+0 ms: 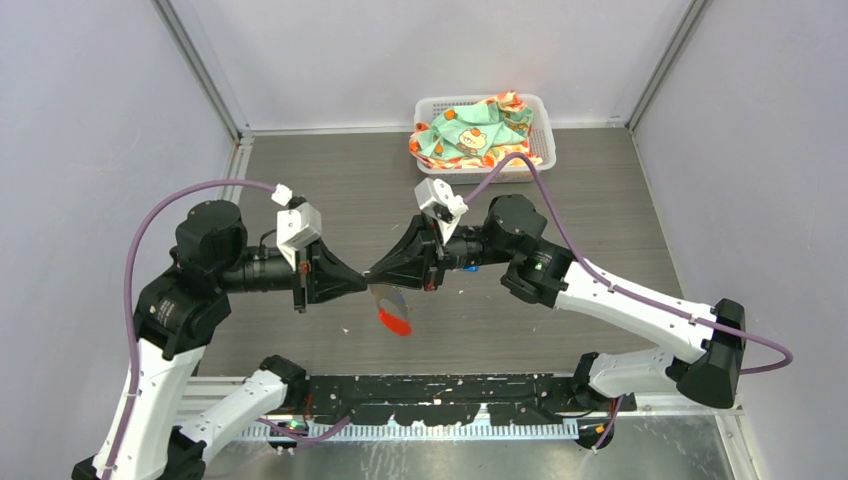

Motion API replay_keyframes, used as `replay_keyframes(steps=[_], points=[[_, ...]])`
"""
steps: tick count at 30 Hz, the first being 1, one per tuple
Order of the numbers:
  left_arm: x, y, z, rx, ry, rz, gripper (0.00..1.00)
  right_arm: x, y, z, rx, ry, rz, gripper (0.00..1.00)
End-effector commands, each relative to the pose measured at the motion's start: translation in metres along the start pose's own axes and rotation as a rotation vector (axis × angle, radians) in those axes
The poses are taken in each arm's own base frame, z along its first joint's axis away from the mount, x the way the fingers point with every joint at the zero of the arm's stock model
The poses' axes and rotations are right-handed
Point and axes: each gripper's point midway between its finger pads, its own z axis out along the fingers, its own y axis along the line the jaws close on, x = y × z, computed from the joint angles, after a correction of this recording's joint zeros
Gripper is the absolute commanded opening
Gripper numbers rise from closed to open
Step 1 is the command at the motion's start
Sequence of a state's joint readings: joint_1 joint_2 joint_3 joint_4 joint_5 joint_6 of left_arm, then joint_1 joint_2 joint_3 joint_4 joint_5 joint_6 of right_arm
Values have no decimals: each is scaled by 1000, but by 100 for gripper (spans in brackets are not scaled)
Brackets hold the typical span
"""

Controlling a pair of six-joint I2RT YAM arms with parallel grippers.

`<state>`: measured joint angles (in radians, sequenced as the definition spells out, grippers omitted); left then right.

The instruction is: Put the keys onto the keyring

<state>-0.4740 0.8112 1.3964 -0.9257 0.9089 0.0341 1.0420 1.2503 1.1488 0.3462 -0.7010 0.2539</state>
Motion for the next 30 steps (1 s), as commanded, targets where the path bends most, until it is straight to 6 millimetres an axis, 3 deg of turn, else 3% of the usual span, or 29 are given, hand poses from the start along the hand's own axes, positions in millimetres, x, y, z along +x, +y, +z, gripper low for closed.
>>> replay_keyframes(steps=[1,7,18,30], points=[[-9,-3,0,32,-28,97,0,-4,1,5,5,37,23,11],[9,8,-2,-19,49,110,0,-3,-1,-3,49,134,11,18],[25,11,-1,-5,135,62,0,2,4,-23,38,371,-86,20],[25,13,-2,0,147,97,0,15,-12,-14,33,523,-33,19]])
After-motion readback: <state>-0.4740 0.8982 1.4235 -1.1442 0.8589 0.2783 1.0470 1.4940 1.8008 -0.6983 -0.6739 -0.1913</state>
